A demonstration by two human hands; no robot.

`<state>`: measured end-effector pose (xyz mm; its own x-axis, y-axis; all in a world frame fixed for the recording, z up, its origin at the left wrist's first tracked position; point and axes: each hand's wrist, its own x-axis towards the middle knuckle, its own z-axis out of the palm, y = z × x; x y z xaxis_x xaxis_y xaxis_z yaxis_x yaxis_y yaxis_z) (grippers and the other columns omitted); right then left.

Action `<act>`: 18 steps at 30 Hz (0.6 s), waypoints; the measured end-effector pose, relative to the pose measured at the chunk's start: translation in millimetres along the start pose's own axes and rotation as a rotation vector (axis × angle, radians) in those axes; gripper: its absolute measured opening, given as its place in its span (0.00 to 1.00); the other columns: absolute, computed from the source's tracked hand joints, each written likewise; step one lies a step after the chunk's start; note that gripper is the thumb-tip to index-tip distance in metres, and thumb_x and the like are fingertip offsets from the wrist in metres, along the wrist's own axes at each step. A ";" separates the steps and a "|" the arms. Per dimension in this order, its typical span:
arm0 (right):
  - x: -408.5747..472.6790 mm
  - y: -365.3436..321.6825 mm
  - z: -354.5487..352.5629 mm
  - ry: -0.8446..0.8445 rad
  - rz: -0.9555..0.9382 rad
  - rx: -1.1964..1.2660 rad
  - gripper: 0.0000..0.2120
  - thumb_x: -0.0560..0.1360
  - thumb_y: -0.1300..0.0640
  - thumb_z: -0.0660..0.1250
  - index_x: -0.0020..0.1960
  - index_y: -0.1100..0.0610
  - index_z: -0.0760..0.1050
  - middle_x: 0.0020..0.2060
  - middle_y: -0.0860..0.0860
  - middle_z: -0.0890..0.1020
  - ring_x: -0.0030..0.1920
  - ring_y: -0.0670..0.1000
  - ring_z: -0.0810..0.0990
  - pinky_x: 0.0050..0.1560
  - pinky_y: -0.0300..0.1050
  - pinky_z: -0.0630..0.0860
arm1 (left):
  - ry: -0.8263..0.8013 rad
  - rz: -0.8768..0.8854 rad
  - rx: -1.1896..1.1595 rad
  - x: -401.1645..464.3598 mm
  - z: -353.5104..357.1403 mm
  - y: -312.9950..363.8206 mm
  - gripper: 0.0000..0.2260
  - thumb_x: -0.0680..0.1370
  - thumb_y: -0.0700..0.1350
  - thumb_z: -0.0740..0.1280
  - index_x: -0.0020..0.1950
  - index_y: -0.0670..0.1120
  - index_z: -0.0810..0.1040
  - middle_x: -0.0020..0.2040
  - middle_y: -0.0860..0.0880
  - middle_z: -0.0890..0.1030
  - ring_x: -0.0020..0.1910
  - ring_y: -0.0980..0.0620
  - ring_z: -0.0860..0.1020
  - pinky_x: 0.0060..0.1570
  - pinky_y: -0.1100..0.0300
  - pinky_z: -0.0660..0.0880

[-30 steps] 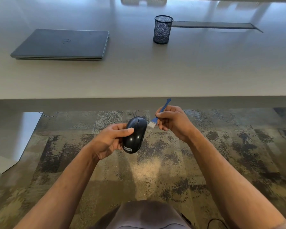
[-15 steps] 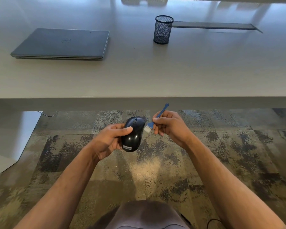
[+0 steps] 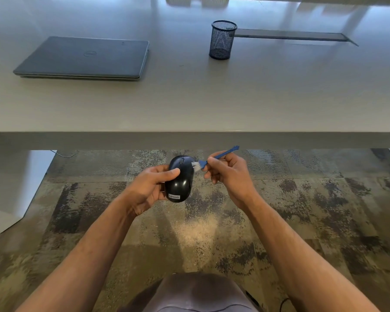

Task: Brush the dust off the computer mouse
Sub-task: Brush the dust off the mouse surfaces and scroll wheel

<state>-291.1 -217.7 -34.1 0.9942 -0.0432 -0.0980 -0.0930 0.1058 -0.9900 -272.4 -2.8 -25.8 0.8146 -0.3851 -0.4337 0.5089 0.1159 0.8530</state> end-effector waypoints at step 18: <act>14.6 -8.7 -5.5 0.081 0.037 0.106 0.04 0.82 0.62 0.63 0.51 0.62 0.76 0.39 0.58 0.83 0.36 0.54 0.80 0.32 0.42 0.74 | -0.118 0.018 0.083 -4.1 3.5 1.3 0.15 0.72 0.43 0.72 0.55 0.38 0.79 0.45 0.43 0.84 0.43 0.46 0.83 0.40 0.55 0.81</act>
<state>-276.1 -224.7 -27.4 0.9822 -0.1172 -0.1465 -0.1192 0.2135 -0.9697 -276.1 -4.3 -21.9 0.7826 -0.4892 -0.3849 0.4655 0.0494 0.8837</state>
